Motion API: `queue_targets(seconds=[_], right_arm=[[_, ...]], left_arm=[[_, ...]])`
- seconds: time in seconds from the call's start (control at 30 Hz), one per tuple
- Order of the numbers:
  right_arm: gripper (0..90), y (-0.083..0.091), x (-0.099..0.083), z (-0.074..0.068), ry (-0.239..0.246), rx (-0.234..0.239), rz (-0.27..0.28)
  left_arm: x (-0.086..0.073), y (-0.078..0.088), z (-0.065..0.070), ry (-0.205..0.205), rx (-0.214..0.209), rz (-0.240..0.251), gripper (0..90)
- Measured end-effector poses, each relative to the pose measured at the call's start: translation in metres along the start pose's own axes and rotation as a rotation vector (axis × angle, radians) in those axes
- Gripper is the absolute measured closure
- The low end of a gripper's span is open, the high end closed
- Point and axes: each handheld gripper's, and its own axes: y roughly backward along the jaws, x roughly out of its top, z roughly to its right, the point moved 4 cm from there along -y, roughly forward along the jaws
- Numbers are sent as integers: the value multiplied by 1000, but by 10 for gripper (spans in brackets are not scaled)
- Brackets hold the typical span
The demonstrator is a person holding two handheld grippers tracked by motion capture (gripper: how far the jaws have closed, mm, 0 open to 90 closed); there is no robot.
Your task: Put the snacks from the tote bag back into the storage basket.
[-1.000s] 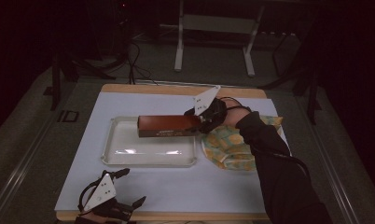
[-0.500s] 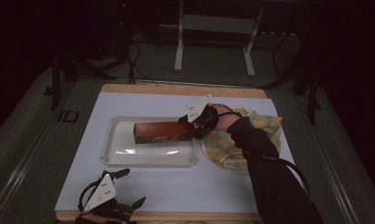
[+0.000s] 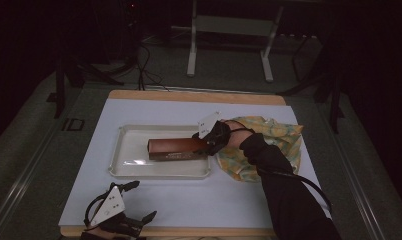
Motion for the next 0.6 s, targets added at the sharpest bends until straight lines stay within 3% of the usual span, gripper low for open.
queue_targets(seconds=[0.6], right_arm=[[430, -25, -15, -2, -36, 16, -60]], left_arm=[[-1, 0, 0, -1, -6, -5, 0]])
